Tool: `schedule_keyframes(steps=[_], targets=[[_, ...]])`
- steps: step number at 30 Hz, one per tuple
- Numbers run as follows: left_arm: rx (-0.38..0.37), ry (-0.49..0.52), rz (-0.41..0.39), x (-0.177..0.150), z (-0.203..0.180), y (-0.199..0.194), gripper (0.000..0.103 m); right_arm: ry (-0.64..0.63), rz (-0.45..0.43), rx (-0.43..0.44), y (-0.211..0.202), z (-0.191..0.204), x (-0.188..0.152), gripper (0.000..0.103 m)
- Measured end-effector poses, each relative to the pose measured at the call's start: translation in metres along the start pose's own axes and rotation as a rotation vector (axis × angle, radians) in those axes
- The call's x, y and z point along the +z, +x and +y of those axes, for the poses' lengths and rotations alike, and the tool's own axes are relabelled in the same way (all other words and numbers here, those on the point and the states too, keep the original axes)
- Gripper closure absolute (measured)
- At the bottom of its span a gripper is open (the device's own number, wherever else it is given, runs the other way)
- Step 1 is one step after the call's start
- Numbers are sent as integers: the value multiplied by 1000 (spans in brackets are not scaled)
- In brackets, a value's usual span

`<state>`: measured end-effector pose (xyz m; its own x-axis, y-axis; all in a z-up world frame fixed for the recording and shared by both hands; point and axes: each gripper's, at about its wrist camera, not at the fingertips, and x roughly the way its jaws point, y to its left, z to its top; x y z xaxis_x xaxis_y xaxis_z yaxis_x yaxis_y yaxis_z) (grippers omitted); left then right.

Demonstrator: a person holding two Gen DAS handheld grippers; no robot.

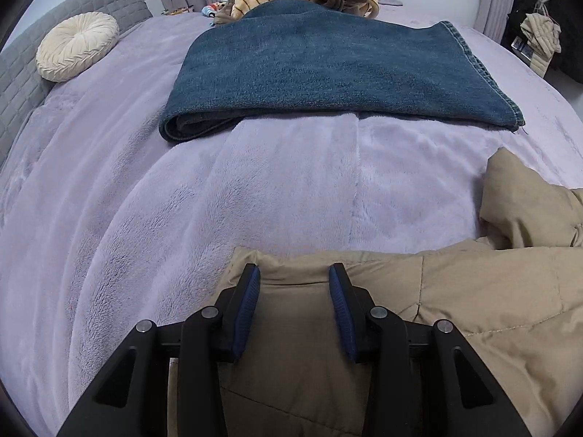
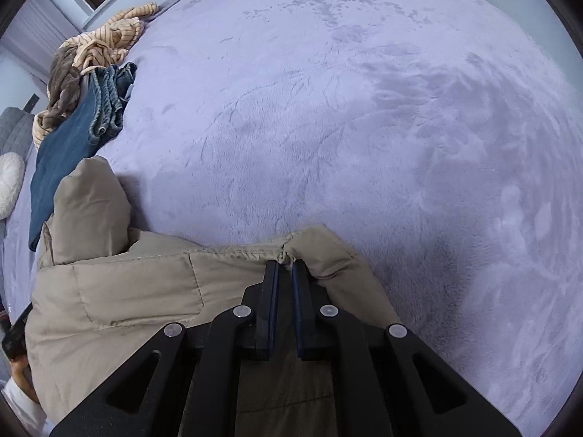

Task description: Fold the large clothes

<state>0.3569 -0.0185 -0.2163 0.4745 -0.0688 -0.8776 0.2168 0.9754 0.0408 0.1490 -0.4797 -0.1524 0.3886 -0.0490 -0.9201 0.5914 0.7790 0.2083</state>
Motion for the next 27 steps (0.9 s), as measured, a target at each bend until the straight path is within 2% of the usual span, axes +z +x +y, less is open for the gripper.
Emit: schedule_keyframes(steps=[4,8,10,12,14,19,21,23,24,25,26,27], targets=[[12,-1,6,3,1,-5,60,-4,16,-8,7,2,7,98],[14,1,19,5,9,-32,59,10,-1,-13,-16,7,7,92],[12,13,12,0,14,-51,41,2,-16,-8,-32,11,4,87],[14,18,-2,-7,19,-70,34,3,-36,23,-51,13,-4,72],[-5,25,14,-16,22,-85,34,17,-54,53,-69,13,-14,58],[-29,32,72,-48,24,-114,34,60,-56,118,-102,12,-49,56],[-49,28,93,-61,24,-124,34,70,-41,125,-109,12,-66,49],[-65,20,100,-75,23,-135,34,89,-26,137,-115,12,-79,49],[-78,14,104,-82,22,-141,28,100,-20,142,-118,11,-88,49],[-88,10,108,-87,21,-145,4,108,-15,146,-122,10,-96,49],[-92,6,102,-92,21,-150,0,117,-10,149,-126,9,-104,48],[-91,3,85,-97,20,-157,0,125,-5,152,-129,8,-111,48]])
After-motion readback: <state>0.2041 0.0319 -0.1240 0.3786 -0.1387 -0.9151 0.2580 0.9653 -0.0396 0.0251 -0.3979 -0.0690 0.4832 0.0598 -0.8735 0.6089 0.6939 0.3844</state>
